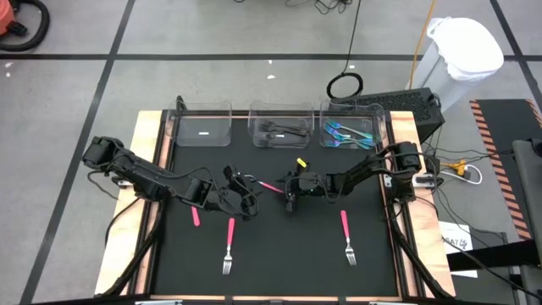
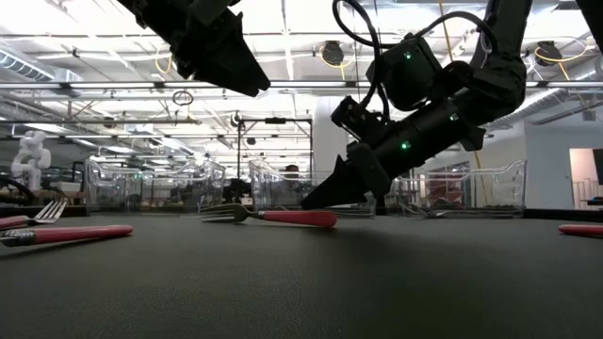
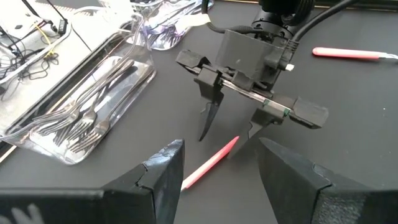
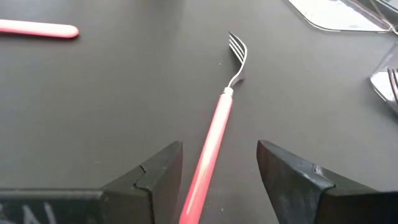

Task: Sort silverware by color (type)
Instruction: Put the pink fork into the left transparent bin

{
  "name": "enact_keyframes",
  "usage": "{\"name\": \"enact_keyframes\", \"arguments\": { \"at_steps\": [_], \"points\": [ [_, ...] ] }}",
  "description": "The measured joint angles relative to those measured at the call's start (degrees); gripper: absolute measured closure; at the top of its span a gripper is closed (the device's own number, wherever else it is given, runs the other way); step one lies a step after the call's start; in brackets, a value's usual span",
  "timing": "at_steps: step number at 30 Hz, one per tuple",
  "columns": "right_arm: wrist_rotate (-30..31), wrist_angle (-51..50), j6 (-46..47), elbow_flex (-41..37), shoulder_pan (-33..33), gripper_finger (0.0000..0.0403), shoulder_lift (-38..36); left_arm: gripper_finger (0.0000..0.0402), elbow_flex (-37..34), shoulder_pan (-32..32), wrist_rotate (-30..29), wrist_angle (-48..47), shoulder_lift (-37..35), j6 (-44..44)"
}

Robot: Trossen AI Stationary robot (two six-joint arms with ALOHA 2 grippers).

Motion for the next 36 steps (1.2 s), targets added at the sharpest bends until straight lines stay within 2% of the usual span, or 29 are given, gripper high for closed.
{"name": "enact_keyframes", "arguments": {
  "at_steps": [16, 21, 29, 36],
  "points": [
    [0.03, 4.09, -0.42, 1.20, 0.00, 0.0210, 5.93, 0.0199, 0.00, 0.02, 0.00, -0.01, 0.00, 0.04],
    [-0.22, 3.53, -0.78, 1.73, 0.00, 0.0256, 6.69, 0.0199, -0.01, 0.00, 0.00, -0.02, 0.00, 0.04],
    [-2.07, 2.79, -3.93, 1.73, 0.02, 0.0370, 6.69, 0.0199, 0.00, 0.02, 0.00, -0.04, -0.02, 0.04],
    [-3.25, 1.58, -3.98, 1.73, -0.11, 0.0375, 5.60, 0.0199, -0.01, 0.02, 0.00, -0.06, -0.02, 0.04]
  ]
}}
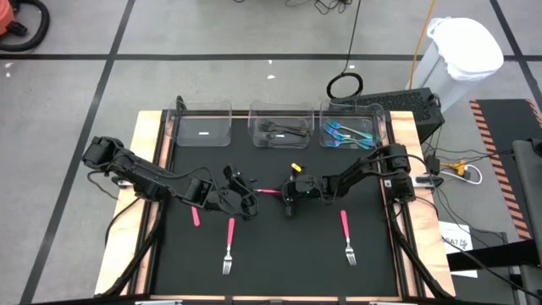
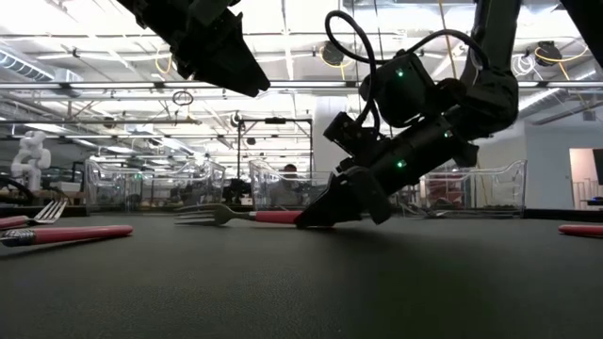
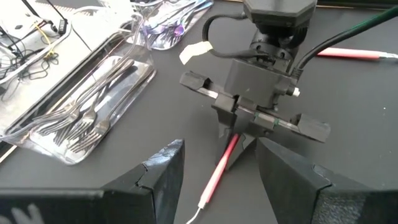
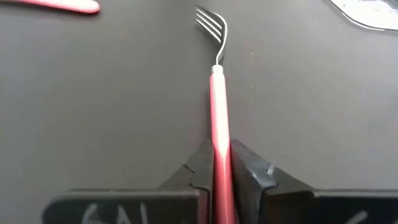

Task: Sort silverware by color (type)
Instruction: Put the pink fork into the left transparent bin

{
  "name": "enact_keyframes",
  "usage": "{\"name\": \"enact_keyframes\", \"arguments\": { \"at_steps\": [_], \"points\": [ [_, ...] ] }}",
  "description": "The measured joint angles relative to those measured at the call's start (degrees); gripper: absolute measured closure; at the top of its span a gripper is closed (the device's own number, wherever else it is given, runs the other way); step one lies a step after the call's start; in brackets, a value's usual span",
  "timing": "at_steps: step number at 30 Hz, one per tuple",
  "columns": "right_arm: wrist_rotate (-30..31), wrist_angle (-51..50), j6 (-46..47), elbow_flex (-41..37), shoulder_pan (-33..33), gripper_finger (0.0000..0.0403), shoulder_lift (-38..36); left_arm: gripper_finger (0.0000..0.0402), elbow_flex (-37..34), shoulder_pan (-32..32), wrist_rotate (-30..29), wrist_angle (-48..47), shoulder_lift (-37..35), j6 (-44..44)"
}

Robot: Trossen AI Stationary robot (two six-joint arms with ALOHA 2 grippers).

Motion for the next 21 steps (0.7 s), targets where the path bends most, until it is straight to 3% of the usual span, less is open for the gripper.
{"name": "enact_keyframes", "arguments": {
  "at_steps": [9, 21],
  "points": [
    [-0.25, -11.24, -1.65, -0.17, -0.45, 0.0375, -8.15, 0.0199, -0.01, -0.02, -0.16, -0.51, 0.00, 0.00],
    [-8.61, -35.54, -0.07, -0.15, -5.04, 0.0375, -27.04, 0.0199, -0.01, 0.00, -3.58, -1.01, 0.00, 0.01]
  ]
}}
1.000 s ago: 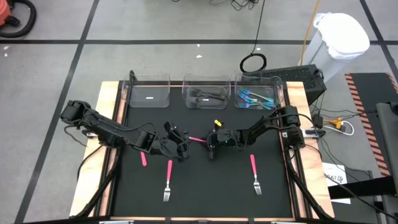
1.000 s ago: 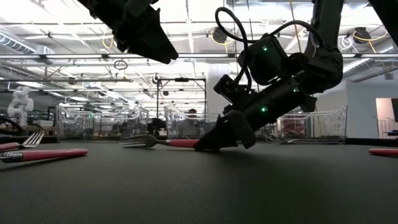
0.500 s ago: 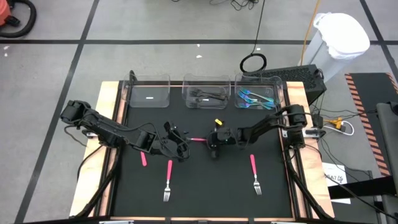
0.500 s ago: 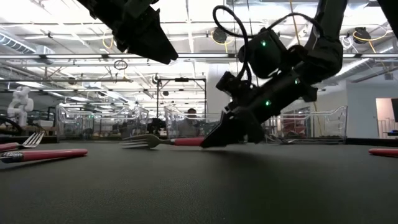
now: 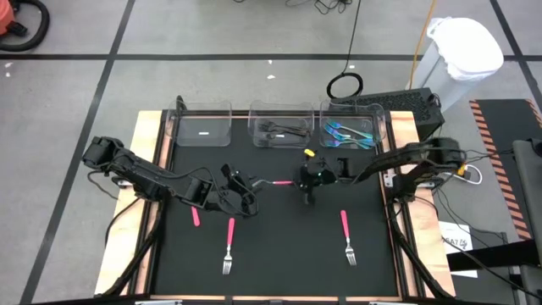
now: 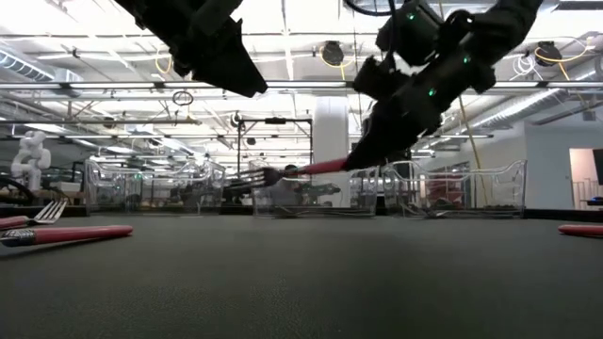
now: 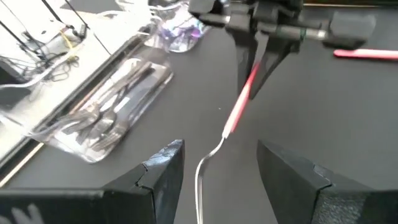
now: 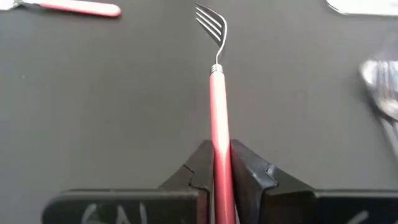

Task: Sort silverware by color (type)
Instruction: Put the pink fork into the left transparent bin

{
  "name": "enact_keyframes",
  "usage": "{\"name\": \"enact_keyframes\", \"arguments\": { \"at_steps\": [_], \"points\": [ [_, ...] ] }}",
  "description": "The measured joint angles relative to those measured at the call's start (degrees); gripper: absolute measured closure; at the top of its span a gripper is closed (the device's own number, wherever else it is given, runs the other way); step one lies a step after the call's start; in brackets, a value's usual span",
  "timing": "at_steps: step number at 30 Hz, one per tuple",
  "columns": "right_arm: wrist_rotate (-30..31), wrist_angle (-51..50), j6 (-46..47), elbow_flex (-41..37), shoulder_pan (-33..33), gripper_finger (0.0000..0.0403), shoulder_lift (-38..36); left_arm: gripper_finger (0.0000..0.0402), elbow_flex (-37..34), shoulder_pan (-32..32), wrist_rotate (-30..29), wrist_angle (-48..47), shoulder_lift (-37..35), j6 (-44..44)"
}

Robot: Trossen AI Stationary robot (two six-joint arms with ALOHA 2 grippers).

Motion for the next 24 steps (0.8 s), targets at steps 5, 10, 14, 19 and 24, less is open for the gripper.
{"name": "enact_keyframes", "arguments": {
  "at_steps": [5, 10, 14, 19, 24],
  "points": [
    [-5.35, -7.64, 0.07, 0.00, -3.07, 0.0375, -7.20, 0.0199, 0.00, -0.82, -6.63, 0.71, 0.00, 7.39],
    [-10.39, -9.78, 0.03, -0.21, -6.29, 0.0376, -13.17, 0.0199, 0.00, -3.27, -10.74, 2.96, 0.00, 12.31],
    [-12.98, -9.85, 0.17, -1.84, -9.19, 0.0367, -16.18, 0.0199, 0.02, -5.79, -10.75, 6.53, 0.00, 18.40],
    [-21.38, -9.78, 1.44, -3.63, -14.06, 0.0375, -17.16, 0.0199, 0.02, -8.17, -10.76, 9.16, 0.94, 30.63],
    [-31.52, -3.03, 4.77, -7.78, -16.18, 0.0375, -17.11, 0.0199, 0.11, -8.92, -10.74, 10.74, 5.25, 46.67]
  ]
}}
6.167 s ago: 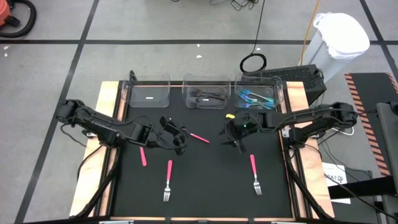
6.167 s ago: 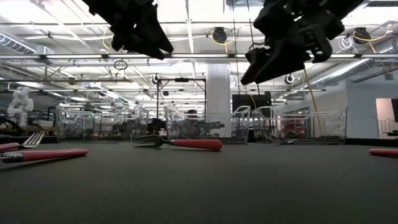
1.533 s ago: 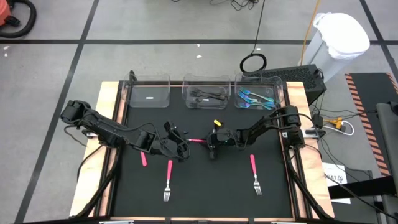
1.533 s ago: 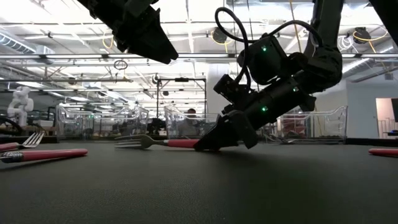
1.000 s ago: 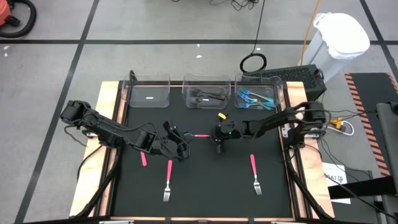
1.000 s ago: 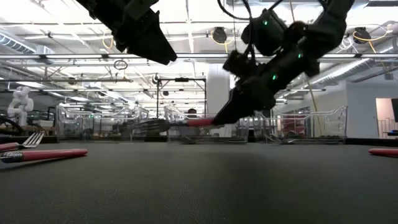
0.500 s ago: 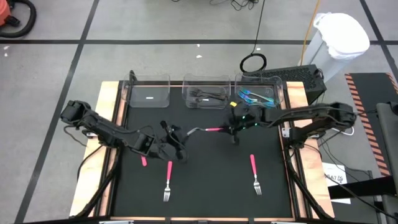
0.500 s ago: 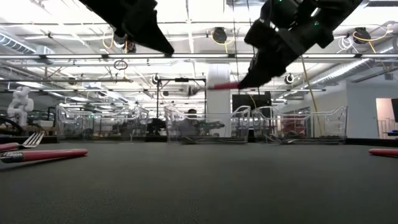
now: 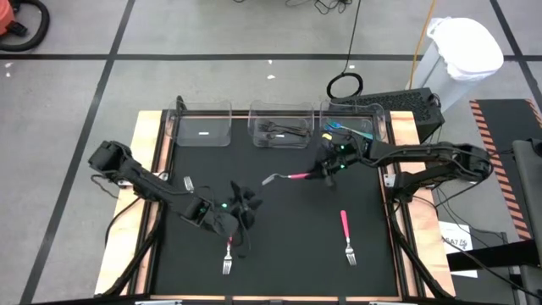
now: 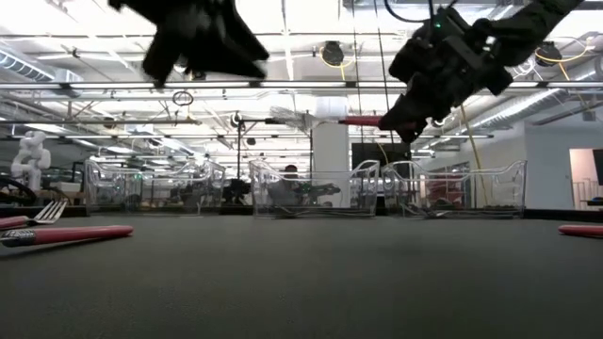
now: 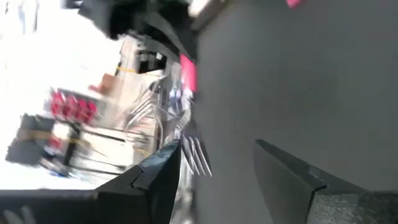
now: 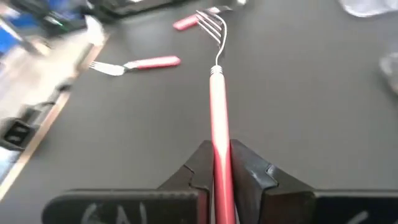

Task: Sort silverware by color (type)
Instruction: Put the pink fork into the left transparent bin

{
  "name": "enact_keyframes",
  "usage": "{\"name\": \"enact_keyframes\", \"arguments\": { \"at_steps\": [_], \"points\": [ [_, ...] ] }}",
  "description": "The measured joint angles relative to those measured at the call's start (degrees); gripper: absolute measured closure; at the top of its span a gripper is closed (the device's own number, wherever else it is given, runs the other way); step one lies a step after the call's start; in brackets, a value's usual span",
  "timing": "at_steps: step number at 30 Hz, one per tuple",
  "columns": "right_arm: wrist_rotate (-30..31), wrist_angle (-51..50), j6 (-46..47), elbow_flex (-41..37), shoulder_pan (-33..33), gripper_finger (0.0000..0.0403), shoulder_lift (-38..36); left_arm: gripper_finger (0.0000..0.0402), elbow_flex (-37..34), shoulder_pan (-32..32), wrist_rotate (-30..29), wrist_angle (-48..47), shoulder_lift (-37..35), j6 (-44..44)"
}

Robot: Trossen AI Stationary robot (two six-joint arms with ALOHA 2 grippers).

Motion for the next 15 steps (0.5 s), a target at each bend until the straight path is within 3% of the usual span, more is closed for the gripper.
{"name": "enact_keyframes", "arguments": {
  "at_steps": [3, 7, 15],
  "points": [
    [-2.10, 7.75, 3.10, -3.99, 0.02, 0.0371, 0.03, 0.0199, 0.63, 0.11, -0.07, -0.17, 3.80, 10.12],
    [-4.42, 8.70, 4.31, -5.48, -0.88, 0.0371, -0.01, 0.0199, 2.95, 0.07, -1.89, -0.04, 7.84, 20.43],
    [-8.26, 8.68, 5.86, -5.61, -0.67, 0.0369, 0.01, 0.0199, 7.23, 0.63, -7.70, 0.08, 10.96, 28.89]
  ]
}}
